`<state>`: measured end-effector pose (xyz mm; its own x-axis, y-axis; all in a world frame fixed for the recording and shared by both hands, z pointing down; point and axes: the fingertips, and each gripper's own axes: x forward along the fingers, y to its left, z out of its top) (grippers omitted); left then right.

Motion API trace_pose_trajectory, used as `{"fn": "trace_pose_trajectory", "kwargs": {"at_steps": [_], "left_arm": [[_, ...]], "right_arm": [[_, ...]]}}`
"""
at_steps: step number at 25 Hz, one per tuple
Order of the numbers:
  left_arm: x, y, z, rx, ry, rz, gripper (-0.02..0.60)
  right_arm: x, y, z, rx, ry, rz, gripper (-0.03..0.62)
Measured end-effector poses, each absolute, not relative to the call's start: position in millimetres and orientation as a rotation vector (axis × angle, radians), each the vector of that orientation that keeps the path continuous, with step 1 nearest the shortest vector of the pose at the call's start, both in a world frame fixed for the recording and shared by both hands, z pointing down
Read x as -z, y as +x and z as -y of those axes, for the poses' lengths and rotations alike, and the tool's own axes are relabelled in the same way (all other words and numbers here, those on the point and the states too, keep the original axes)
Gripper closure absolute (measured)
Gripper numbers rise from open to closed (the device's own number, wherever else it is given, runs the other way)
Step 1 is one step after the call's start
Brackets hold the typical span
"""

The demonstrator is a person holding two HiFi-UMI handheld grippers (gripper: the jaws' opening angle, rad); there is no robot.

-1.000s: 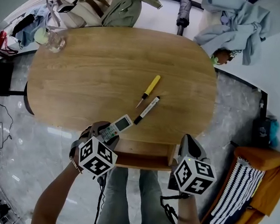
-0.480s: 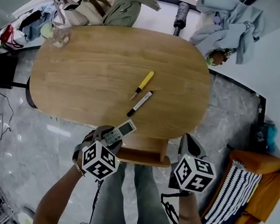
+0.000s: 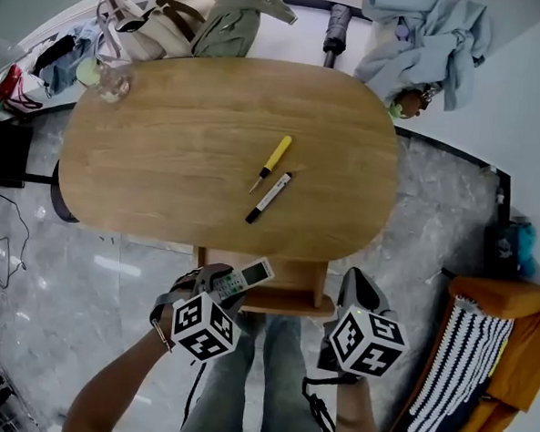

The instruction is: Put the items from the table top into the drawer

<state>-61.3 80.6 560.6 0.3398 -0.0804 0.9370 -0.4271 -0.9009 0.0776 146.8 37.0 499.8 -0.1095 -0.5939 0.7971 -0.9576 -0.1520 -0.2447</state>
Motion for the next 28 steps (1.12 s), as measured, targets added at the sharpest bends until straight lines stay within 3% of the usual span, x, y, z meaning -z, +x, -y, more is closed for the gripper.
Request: {"fn": "trace_pose_trajectory", "kwargs": {"at_steps": [28], "left_arm": [[-706.9, -49.2, -91.0, -1.713, 2.298, 0.165, 0.365]], "right_arm": [[-578.0, 179.4, -121.5, -1.285, 1.946, 1.421, 0.589]]}}
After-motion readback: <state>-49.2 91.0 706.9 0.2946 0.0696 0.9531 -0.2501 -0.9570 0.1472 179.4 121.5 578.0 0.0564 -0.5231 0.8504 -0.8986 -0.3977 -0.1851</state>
